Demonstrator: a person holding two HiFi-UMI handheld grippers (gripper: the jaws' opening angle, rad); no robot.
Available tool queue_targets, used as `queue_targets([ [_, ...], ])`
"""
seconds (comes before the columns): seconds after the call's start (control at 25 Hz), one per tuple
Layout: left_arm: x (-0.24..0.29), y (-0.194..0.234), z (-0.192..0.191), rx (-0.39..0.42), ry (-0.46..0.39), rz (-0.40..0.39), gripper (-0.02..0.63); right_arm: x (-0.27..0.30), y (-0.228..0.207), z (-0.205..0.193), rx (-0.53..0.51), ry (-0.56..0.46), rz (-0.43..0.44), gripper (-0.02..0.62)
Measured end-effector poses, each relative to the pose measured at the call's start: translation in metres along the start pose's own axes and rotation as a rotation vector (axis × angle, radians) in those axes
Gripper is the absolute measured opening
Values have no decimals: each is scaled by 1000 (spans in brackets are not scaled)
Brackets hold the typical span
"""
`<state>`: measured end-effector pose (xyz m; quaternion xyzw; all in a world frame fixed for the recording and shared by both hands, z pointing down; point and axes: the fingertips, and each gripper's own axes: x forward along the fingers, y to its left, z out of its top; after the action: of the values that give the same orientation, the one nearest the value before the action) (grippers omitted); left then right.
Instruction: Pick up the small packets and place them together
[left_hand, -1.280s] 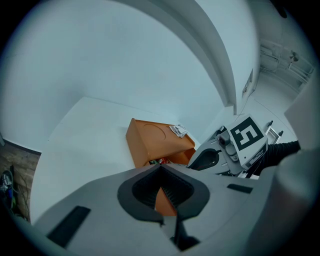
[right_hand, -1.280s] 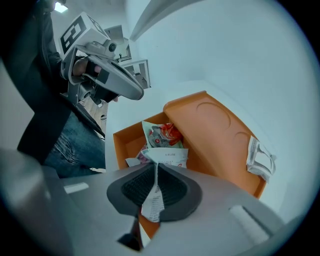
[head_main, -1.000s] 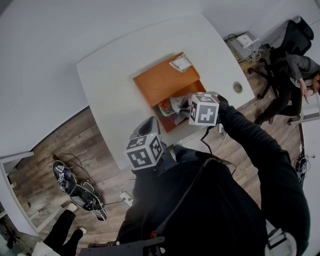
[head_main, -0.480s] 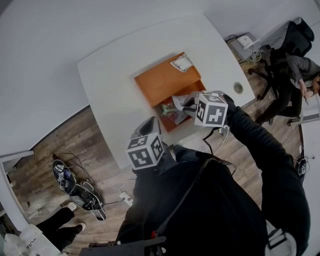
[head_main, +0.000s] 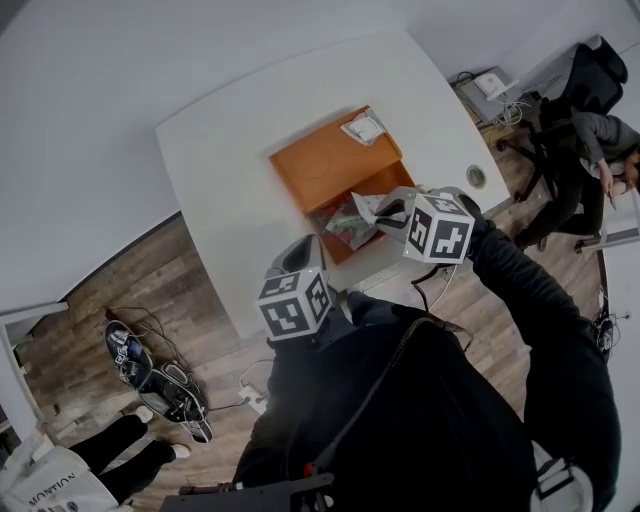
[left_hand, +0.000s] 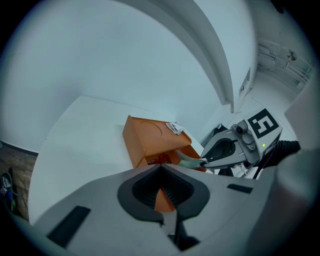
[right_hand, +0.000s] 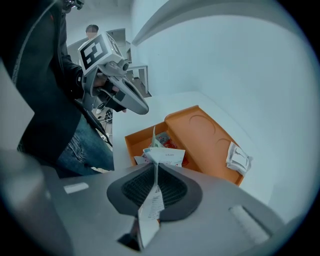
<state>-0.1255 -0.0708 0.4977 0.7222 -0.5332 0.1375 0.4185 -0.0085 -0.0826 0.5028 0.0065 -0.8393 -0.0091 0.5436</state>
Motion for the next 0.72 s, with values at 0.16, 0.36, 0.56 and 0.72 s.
queue_targets([
  [0.16, 0, 2, -2, -2, 3, 2, -2, -11, -3, 4, 2, -19, -25, 26],
  [0.36, -2, 4, 0, -7, -9, 9, -2, -38, -12, 13, -14, -45, -69, 26],
  [0.56, -5, 4, -2, -8, -12, 9, -2, -62, -35, 32, -42, -83, -166, 26],
  [0.72, -7, 7, 0, -13, -19, 13, -2, -67, -61, 50, -68, -93, -226, 25],
])
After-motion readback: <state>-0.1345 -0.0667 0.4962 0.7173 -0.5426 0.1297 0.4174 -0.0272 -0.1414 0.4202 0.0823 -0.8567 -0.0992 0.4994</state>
